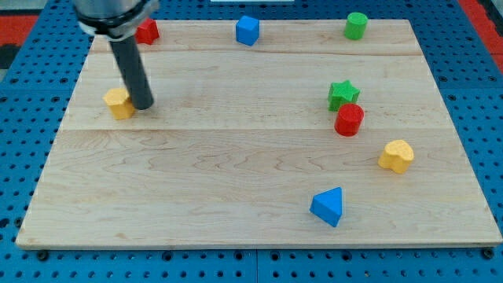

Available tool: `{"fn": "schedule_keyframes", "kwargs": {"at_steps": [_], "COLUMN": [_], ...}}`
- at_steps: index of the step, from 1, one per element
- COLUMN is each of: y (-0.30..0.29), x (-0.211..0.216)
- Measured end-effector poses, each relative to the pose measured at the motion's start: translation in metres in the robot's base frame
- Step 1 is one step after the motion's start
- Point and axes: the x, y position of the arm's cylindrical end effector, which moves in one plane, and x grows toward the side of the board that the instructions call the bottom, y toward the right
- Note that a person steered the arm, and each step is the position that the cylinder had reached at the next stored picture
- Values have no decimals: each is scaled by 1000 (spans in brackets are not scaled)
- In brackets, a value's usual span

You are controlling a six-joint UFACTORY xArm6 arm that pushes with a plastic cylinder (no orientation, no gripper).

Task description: Move yellow heart slightly upwards

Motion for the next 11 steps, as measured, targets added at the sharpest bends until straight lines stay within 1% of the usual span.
{"fn": "schedule_keyframes", "kwargs": {"at_steps": [1, 3, 4, 5, 6, 7, 8, 9, 10, 11], "y": [-4, 9, 71, 167, 227, 303, 330, 344, 378, 361], "x": [-4, -3, 11, 24, 85, 104, 112, 145, 131, 96]}}
